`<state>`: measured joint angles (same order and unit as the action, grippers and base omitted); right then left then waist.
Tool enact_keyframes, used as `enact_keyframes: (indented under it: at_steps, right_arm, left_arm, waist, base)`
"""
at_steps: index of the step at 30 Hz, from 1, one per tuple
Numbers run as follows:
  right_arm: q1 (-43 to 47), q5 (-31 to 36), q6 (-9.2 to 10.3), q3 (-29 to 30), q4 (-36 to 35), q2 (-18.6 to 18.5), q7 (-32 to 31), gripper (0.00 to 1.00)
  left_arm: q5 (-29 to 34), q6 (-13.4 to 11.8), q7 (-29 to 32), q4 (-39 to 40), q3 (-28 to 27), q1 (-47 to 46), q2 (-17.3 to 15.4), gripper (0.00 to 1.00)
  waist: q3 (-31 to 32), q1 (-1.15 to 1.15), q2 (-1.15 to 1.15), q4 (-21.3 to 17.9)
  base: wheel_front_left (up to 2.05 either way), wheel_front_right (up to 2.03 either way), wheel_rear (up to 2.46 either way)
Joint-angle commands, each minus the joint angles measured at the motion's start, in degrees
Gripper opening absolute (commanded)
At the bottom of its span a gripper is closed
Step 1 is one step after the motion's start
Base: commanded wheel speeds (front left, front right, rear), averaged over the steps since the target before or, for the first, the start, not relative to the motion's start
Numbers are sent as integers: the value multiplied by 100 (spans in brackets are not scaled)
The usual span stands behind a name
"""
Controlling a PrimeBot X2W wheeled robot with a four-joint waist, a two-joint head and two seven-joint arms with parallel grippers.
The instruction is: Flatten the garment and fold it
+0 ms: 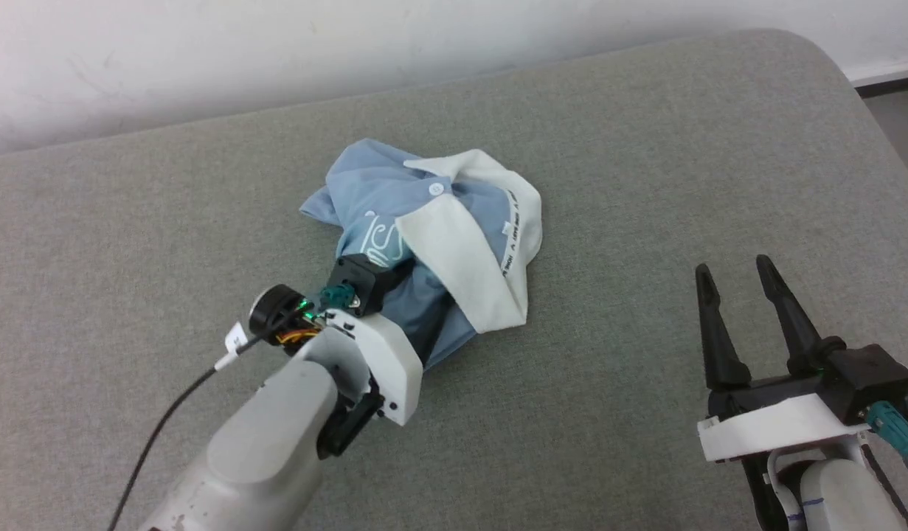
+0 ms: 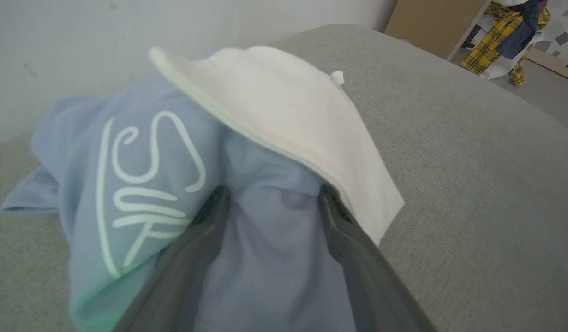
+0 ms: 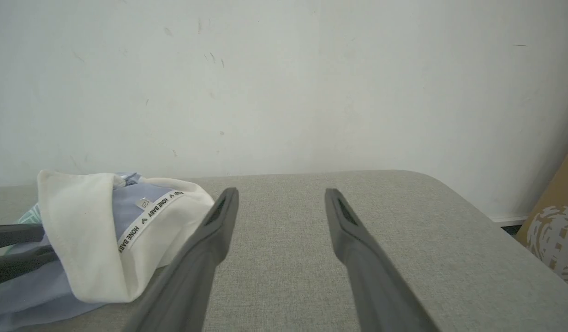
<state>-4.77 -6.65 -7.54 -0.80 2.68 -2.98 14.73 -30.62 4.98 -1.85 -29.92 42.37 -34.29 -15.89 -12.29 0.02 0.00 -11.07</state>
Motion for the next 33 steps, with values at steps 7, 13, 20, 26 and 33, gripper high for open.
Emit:
enact_keyframes:
  at_steps: [7, 13, 20, 26, 33]
  right_arm:
    - [23, 75, 5, 38, 108, 11, 27, 100]
    - [199, 181, 5, 152, 170, 11, 27, 100]
    - [394, 250, 5, 266, 179, 11, 27, 100]
    - [522, 253, 5, 257, 212, 11, 27, 100]
    - [638, 194, 5, 203, 280, 11, 27, 100]
  left_arm:
    - [20, -164, -870, -75, -221, 31, 103, 100]
    - [-98, -489, -1252, 516, -741, 362, -84, 100]
    - [-17, -1054, -1312, 1924, -1959, 1451, -321, 100]
    - [338, -1170, -1313, 2630, -2529, 2671, -187, 100]
    - [988, -1188, -1314, 3037, -2889, 3593, 191, 100]
  waist:
    - [386, -2, 0, 380]
    - [787, -2, 0, 736]
    - [1072, -2, 0, 1087]
    - [1216, -2, 0, 1284]
    - [1311, -2, 0, 1378]
  base:
    - [0, 0, 0]
    - [0, 0, 0]
    - [0, 0, 0]
    - [0, 0, 0]
    - [0, 0, 0]
